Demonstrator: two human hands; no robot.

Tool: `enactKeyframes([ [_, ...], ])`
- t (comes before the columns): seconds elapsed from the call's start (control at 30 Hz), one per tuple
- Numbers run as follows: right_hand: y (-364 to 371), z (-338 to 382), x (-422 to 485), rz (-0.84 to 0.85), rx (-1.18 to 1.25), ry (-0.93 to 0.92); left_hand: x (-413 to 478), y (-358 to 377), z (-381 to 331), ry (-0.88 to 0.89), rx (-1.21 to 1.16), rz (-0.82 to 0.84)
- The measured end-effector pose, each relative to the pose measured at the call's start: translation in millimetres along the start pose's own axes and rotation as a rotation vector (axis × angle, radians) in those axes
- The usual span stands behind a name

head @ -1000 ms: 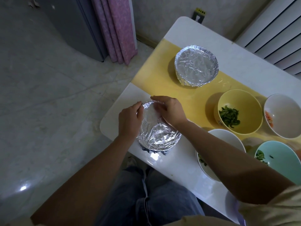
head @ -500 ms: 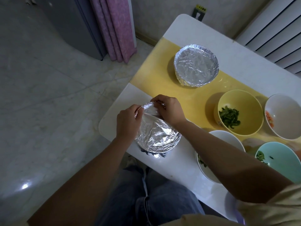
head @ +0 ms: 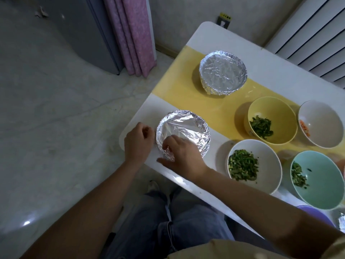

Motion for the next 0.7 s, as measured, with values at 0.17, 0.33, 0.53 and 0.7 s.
enactKeyframes([
  [0.17,19.2,-0.2,-16.1,0.049,-0.202,0.105,-16.8,8.5,10.4,0.008,0.009,0.110],
  [0.33,15.3,-7.3,-18.0,-0.040,-0.194,0.170,-29.2,24.0,17.0,-0.089,-0.136,0.275],
  [0.53,16.6,-6.3,-23.9,-0.074,-0.165,0.113,-31.1,22.2,11.6,-0.029,0.004,0.250],
  [0.7,13.4,-4.1,-25.9,-0.105,-0.191,0.098,-26.5,32.9,-1.8,0.073,0.196,0.261],
])
Point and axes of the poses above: each hand's wrist, its own x-axis towards the middle knuckle, its own y-axis out of the palm, z = x × y, the point moved 9 cm from there along x, towards the middle knuckle, and after that the axes turned 5 degrees about x, right-handed, at the moved point
